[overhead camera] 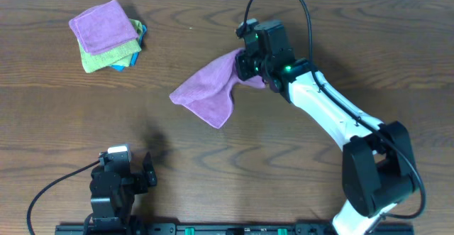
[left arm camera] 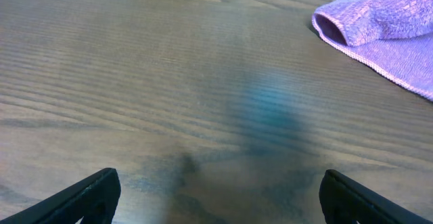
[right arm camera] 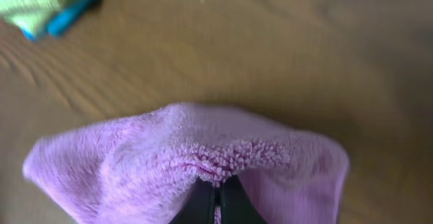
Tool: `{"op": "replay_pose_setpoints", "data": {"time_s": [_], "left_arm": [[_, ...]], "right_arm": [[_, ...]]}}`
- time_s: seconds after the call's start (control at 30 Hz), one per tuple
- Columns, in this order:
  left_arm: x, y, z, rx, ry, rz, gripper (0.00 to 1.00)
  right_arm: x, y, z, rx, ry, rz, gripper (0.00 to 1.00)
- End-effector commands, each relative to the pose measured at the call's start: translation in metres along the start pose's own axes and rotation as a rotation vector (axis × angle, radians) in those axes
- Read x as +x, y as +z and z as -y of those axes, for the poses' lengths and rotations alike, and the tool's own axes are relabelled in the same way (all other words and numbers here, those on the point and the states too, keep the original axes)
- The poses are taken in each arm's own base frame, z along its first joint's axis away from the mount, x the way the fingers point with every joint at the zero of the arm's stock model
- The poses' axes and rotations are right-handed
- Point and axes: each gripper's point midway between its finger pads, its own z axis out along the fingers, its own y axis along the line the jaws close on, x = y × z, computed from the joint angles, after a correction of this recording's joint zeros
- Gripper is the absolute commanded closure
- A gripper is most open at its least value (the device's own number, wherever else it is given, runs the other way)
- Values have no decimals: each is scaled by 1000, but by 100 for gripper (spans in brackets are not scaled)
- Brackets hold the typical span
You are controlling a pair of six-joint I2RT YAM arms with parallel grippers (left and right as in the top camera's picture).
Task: Fold the cloth
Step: 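Raise the pink cloth and hold it hanging near center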
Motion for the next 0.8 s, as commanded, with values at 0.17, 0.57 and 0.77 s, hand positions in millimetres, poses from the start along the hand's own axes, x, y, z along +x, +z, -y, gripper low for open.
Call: {"op": "replay_pose_setpoints", "data": {"time_s": [0.17,0.57,0.77], "left_arm": [[6,2,-3,-16,8,-17,5],[6,2,-3,-16,8,-17,5],[6,2,-3,-16,7,-17,5]], "right_arm": [[-3,40,6,-3,37,74,99],[-31,83,1,-39,59,250,22],[-53,42,1,-29,89,245,5]]}}
